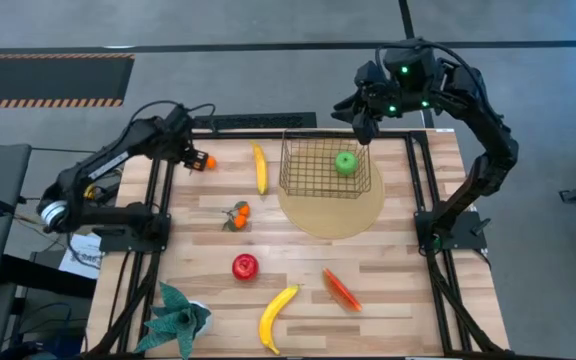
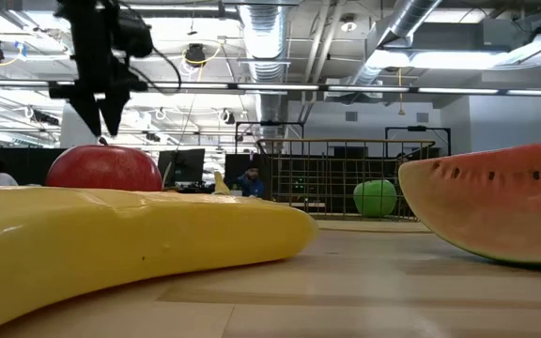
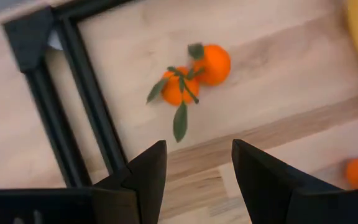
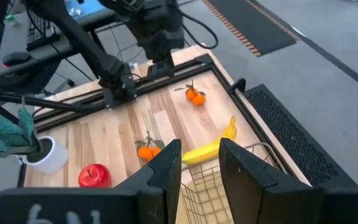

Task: Build produce basket
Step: Put the top tangerines into the wire basket

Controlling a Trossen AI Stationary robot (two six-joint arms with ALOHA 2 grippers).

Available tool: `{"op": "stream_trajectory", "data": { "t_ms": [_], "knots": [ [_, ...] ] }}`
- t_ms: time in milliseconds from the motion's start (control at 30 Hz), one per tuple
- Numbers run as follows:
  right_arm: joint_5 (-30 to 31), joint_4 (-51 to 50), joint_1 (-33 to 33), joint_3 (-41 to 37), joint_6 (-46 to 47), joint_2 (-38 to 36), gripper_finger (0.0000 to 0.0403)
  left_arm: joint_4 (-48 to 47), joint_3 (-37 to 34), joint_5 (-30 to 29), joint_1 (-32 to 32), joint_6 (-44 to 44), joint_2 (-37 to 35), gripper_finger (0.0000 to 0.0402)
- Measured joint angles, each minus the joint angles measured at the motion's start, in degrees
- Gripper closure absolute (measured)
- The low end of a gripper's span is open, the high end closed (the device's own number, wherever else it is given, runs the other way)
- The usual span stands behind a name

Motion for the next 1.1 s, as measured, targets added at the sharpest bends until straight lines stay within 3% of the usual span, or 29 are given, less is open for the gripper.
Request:
{"op": "stream_trajectory", "data": {
  "t_ms": [333, 533, 1100],
  "knots": [
    [0.16, -0.12, -0.15, 0.02, 1.32, 0.15, 0.0274, 10.92, 0.05, 0.05, 1.12, 9.98, 12.86, 0.0232],
    [0.22, -0.12, -0.15, 0.02, 1.97, 0.15, 0.0274, 9.7, 1.53, -3.0, 3.24, 14.24, 17.76, 0.0232],
    [0.51, 0.74, -0.15, 0.02, 2.16, 0.15, 0.0274, 10.43, 1.53, -0.04, 7.39, 18.49, 19.82, 0.0233]
  ]
}}
